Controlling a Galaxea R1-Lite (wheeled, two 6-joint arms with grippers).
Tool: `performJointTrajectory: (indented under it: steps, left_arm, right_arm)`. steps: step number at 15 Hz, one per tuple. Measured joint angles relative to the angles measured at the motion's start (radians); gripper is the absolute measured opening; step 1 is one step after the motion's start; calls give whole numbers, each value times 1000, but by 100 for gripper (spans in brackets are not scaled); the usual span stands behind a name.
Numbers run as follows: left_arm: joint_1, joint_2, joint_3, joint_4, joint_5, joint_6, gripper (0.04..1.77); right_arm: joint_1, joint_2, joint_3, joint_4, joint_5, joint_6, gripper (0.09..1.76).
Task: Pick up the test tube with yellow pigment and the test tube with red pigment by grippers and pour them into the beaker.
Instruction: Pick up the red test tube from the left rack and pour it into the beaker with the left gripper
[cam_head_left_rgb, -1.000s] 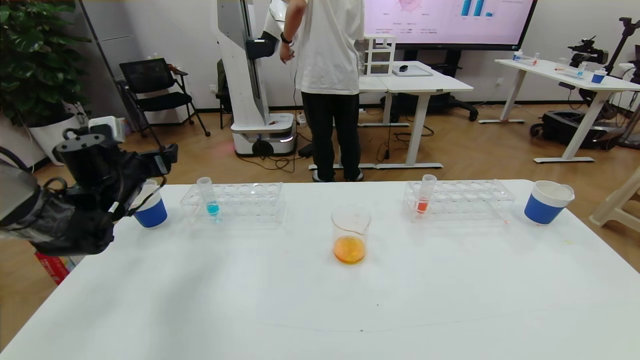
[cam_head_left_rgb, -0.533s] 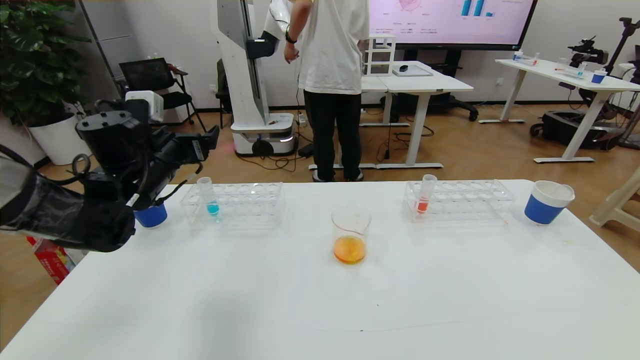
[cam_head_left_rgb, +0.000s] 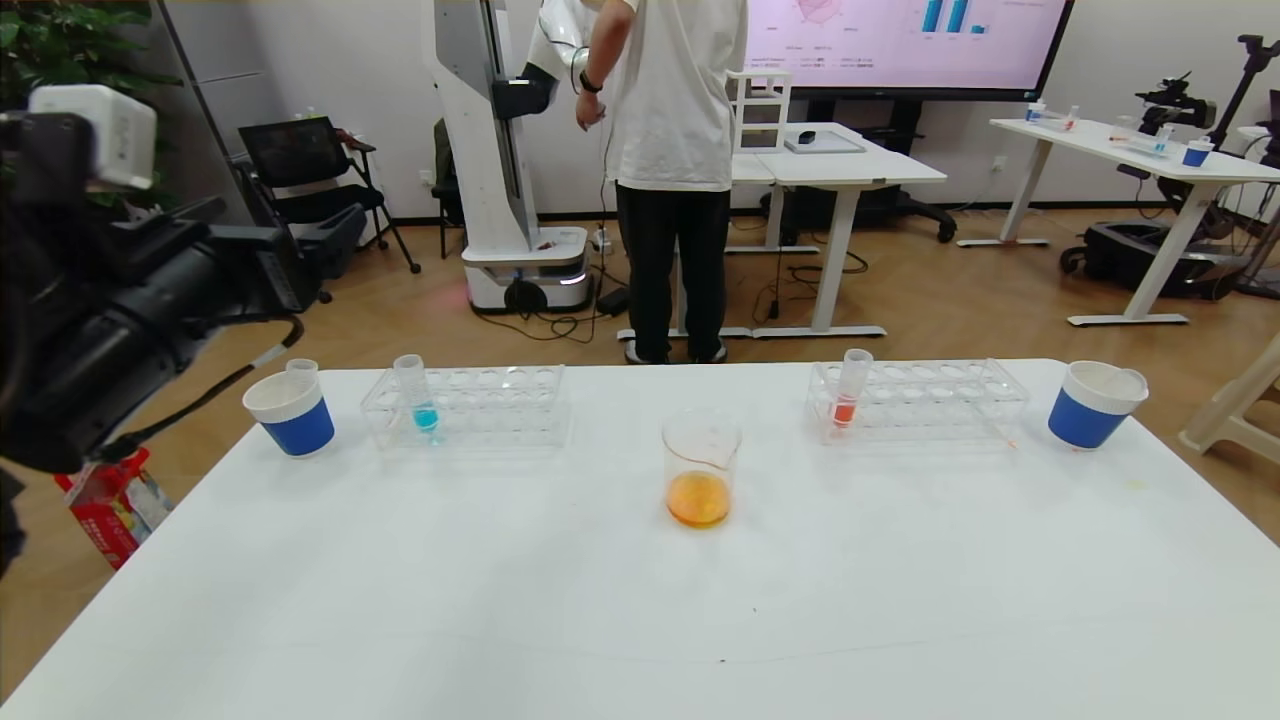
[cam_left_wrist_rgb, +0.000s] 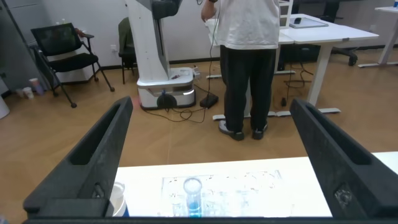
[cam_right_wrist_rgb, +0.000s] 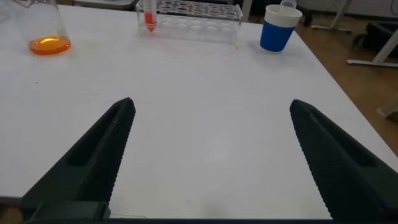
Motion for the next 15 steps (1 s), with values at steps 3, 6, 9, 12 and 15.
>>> performJointTrajectory:
  steps: [3,6,9,12,15]
  left_arm:
    - [-1,-256,68,225,1,1,175]
    - [-1,-515,104,492,3,1,175]
    - [11,-784,129,809,16,5,175]
    - [53,-1005,145,1008,27,5,175]
    - [98,-1183,203,1051,19,0,175]
  right_arm:
    - [0,0,0,0,0,0,174]
    - [0,0,0,0,0,0,174]
    - [0,0,0,0,0,0,174]
    - [0,0,0,0,0,0,174]
    - [0,0,0,0,0,0,174]
